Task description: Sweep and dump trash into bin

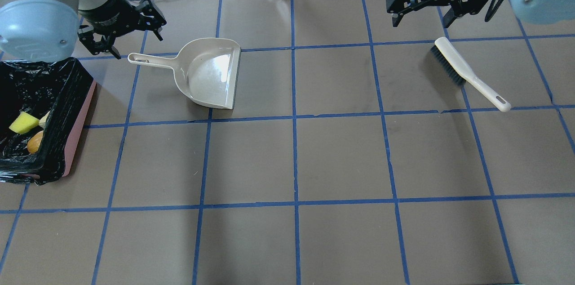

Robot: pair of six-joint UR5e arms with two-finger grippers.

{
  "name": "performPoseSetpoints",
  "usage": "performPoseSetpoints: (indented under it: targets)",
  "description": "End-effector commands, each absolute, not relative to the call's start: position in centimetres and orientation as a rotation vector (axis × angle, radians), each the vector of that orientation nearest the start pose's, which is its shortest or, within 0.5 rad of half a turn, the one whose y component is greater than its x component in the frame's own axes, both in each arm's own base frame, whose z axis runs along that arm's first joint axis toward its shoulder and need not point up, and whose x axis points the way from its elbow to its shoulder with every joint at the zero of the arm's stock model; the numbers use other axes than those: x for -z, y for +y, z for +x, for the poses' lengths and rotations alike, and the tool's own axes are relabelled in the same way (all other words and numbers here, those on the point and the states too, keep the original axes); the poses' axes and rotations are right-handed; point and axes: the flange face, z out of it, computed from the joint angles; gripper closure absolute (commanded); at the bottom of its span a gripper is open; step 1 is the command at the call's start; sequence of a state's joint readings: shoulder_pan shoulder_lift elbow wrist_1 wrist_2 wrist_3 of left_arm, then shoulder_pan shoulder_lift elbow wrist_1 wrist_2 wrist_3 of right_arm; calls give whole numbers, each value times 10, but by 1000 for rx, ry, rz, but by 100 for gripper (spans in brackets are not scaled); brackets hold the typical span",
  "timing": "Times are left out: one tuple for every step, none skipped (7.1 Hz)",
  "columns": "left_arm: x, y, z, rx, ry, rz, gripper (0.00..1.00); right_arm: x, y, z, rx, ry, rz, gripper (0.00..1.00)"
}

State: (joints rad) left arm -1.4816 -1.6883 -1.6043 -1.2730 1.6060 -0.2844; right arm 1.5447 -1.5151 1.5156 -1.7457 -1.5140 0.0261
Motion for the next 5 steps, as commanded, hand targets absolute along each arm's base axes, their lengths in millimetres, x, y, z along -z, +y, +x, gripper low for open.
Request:
performPoseSetpoints:
  targets:
    - [-464,-523,-98,70,3175,-202,0,-505,-535,125,267,3073,73,0]
    - [-478,-511,-104,42,3208,-96,0,-505,-535,125,267,3073,73,0]
    - [-488,-504,-112,67,3223,-1,0,-505,-535,125,265,3073,73,0]
    - [-488,-502,-112,52,3222,4,0,-505,-535,125,267,3073,73,0]
    - [-486,-501,-112,44,3217,4,0,-505,-535,125,267,3073,73,0]
